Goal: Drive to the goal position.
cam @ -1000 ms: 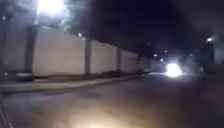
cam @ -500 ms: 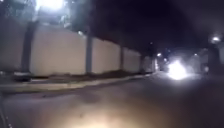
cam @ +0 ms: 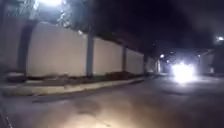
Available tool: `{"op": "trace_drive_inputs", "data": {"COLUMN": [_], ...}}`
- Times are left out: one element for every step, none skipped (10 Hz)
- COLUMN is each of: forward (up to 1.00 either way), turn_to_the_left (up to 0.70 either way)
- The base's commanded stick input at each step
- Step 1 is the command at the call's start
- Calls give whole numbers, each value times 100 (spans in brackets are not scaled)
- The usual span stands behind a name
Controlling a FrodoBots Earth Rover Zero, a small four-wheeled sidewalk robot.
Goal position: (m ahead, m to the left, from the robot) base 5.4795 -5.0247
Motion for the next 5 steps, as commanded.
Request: {"op": "trace_drive_inputs", "data": {"forward": [70, 70, 70, 70, 70], "turn_to_the_left": [0, 0, 0, 0, 0]}}
